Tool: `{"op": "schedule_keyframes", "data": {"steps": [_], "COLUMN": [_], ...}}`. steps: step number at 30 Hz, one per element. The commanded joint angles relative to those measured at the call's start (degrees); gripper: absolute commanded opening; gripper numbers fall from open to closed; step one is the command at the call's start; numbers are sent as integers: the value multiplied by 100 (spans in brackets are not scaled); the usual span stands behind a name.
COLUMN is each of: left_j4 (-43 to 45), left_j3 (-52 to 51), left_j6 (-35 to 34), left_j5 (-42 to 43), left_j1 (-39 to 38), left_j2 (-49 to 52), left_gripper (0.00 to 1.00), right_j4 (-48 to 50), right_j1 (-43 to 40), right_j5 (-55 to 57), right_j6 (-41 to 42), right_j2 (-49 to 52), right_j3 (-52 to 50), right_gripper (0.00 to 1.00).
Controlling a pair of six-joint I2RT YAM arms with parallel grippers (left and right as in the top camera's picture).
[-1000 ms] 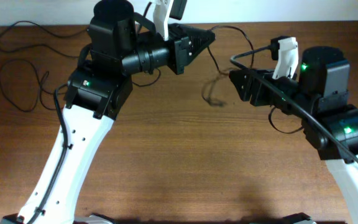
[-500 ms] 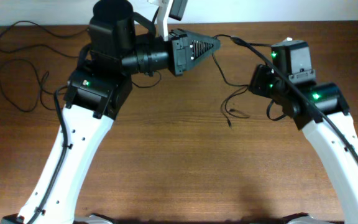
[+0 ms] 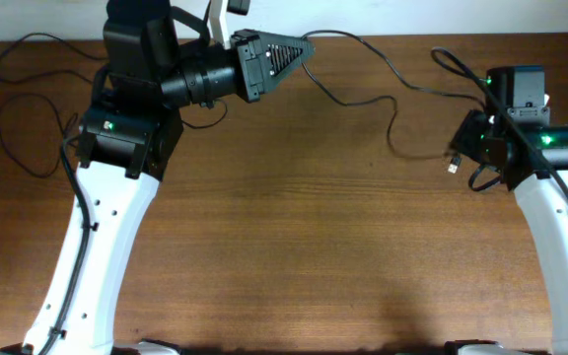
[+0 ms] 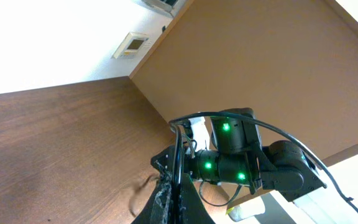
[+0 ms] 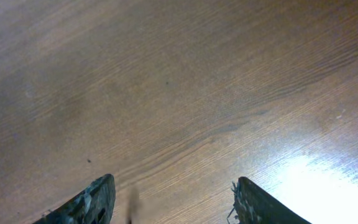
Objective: Untangle cables
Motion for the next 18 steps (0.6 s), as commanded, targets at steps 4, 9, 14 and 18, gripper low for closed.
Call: {"op": "schedule_keyframes", "data": {"steps": [4, 9, 14, 18], "left_j4": [-142, -149, -170, -297], "left_j3": [87, 87, 87, 87], "left_j6": [114, 120, 122, 127], "left_j5": [37, -72, -452, -579], "left_j1": [42, 94, 107, 131], "left_j2": [-70, -72, -70, -70], "left_gripper": [0, 0, 0, 0], "right_j4": [-96, -203, -184, -203], "right_j1": [-442, -758, -780, -780], "right_j5": [470, 216, -474, 31], "right_j6": [72, 63, -643, -448], "right_j2": [-96, -96, -96, -96], "right_j3": [63, 63, 63, 63], "right_gripper": [62, 70, 71, 71]}}
